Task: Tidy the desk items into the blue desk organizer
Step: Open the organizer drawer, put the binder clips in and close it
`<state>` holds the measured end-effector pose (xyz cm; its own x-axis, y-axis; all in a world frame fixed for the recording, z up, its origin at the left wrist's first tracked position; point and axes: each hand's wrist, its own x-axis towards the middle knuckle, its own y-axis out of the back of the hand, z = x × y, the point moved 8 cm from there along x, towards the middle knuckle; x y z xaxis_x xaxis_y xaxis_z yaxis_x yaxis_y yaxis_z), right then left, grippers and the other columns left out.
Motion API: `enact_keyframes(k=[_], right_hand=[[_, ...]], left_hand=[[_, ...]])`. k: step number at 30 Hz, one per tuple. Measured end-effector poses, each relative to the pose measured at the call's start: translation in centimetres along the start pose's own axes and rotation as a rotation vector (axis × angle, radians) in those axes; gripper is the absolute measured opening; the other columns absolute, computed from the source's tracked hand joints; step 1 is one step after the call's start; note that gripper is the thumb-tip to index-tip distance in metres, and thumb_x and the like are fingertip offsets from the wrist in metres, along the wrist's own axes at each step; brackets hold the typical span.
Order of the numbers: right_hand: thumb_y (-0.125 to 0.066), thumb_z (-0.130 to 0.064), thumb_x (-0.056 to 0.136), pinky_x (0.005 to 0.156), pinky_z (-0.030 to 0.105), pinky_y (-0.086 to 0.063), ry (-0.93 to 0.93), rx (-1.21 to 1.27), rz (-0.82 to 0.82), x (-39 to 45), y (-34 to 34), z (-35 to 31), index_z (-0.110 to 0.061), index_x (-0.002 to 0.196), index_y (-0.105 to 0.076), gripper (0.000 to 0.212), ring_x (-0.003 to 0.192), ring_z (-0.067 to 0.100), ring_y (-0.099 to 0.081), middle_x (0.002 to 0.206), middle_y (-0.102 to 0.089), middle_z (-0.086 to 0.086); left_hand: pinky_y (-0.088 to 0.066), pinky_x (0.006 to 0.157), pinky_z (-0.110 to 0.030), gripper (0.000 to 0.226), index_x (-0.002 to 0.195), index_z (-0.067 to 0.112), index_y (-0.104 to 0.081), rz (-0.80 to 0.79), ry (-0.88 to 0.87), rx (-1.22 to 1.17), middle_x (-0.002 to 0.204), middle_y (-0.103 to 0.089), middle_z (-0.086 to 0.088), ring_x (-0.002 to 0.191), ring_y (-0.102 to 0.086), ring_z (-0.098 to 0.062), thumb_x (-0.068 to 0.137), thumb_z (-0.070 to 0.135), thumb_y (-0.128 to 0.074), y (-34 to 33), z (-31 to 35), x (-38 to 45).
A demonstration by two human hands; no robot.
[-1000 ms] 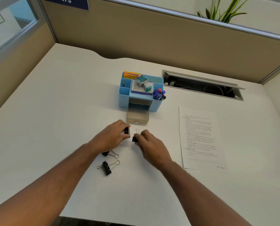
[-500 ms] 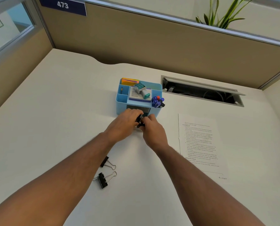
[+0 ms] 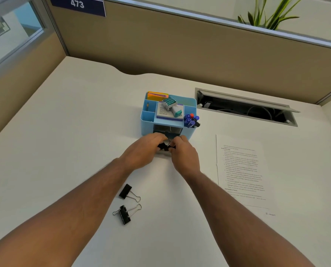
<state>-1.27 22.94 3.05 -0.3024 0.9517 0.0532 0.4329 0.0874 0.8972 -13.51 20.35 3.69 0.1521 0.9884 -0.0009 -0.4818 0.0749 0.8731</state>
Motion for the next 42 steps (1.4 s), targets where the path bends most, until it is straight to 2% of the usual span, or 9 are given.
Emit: enact_keyframes(k=[6,13,15,20,24,28,30,35,42], right_hand=[[-0.059,-0.025,0.1,0.069,0.029,-0.057,0.126,0.024,0.017,-2.2,0.3,-2.2,-0.016,0.103,-0.064,0.011,0.075,0.014,-0.057,0.107,-0.056,-0.003],[-0.06,-0.026,0.097,0.061,0.033,-0.054,0.612,-0.031,-0.187,-9.4,-2.1,-7.6,-0.014,0.108,-0.061,0.016,0.076,0.017,-0.056,0.105,-0.059,0.003],[-0.059,-0.03,0.097,0.059,0.037,-0.054,0.725,-0.045,-0.239,-11.7,-3.2,-8.8,-0.015,0.109,-0.059,0.019,0.079,0.021,-0.059,0.11,-0.059,0.005],[-0.055,-0.045,0.097,0.059,0.034,-0.048,0.855,-0.122,-0.404,-15.8,-5.9,-10.7,-0.02,0.141,-0.04,0.052,0.089,0.023,-0.056,0.118,-0.055,0.005],[-0.053,-0.055,0.095,0.06,0.035,-0.046,0.863,-0.167,-0.463,-17.1,-7.0,-10.9,-0.016,0.129,-0.047,0.051,0.088,0.024,-0.054,0.116,-0.051,0.005],[-0.061,-0.047,0.093,0.054,0.034,-0.038,0.824,-0.182,-0.442,-17.3,-7.6,-10.5,-0.014,0.117,-0.051,0.043,0.084,0.027,-0.052,0.105,-0.05,0.005],[-0.061,-0.042,0.092,0.055,0.036,-0.041,0.777,-0.169,-0.438,-16.9,-7.4,-10.2,-0.012,0.114,-0.051,0.038,0.085,0.028,-0.052,0.105,-0.049,0.005],[-0.057,-0.035,0.093,0.061,0.038,-0.048,0.688,-0.123,-0.425,-15.8,-5.6,-8.9,-0.014,0.12,-0.051,0.035,0.087,0.023,-0.053,0.109,-0.05,0.002],[-0.057,-0.013,0.093,0.073,0.037,-0.055,0.512,0.0,-0.228,-11.9,-2.1,-6.2,-0.011,0.129,-0.054,0.036,0.095,0.022,-0.057,0.119,-0.056,0.003]], left_hand=[[-0.045,0.097,-0.027,0.04,0.131,0.018,-0.056,0.05,0.015,-0.078,0.132,-0.056,-0.001,0.117,-0.053,-0.017,0.093,0.014,-0.065,1.0,-1.2,-3.3],[-0.045,0.079,-0.019,0.029,0.112,0.03,-0.06,-0.305,0.066,-0.157,0.108,-0.051,0.015,0.094,-0.054,-0.004,0.086,0.028,-0.073,-0.8,-3.7,-7.9],[-0.048,0.082,-0.023,0.034,0.112,0.031,-0.06,-0.4,0.078,-0.174,0.11,-0.051,0.013,0.097,-0.053,-0.005,0.082,0.03,-0.076,-1.1,-4.4,-9.3],[-0.048,0.09,-0.022,0.045,0.116,0.037,-0.061,-0.55,0.077,-0.152,0.117,-0.043,0.016,0.108,-0.047,-0.004,0.075,0.035,-0.08,-1.9,-5.2,-12.0],[-0.046,0.091,-0.021,0.047,0.114,0.038,-0.059,-0.516,0.067,-0.081,0.116,-0.04,0.017,0.108,-0.043,-0.003,0.074,0.031,-0.082,-2.1,-5.7,-12.8],[-0.048,0.089,-0.021,0.04,0.116,0.033,-0.058,-0.445,0.067,-0.055,0.117,-0.044,0.014,0.103,-0.049,-0.005,0.082,0.02,-0.074,-1.7,-5.9,-12.7],[-0.048,0.088,-0.021,0.037,0.118,0.03,-0.057,-0.411,0.092,-0.059,0.118,-0.044,0.014,0.101,-0.052,-0.006,0.086,0.021,-0.072,-1.5,-6.1,-12.5],[-0.045,0.089,-0.021,0.037,0.127,0.025,-0.055,-0.31,0.18,-0.084,0.124,-0.048,0.007,0.1,-0.054,-0.009,0.092,0.028,-0.067,-0.8,-6.7,-11.7],[-0.045,0.092,-0.022,0.04,0.136,0.018,-0.052,-0.024,0.209,-0.191,0.129,-0.043,-0.001,0.108,-0.054,-0.013,0.097,0.025,-0.059,0.9,-4.3,-8.7]])
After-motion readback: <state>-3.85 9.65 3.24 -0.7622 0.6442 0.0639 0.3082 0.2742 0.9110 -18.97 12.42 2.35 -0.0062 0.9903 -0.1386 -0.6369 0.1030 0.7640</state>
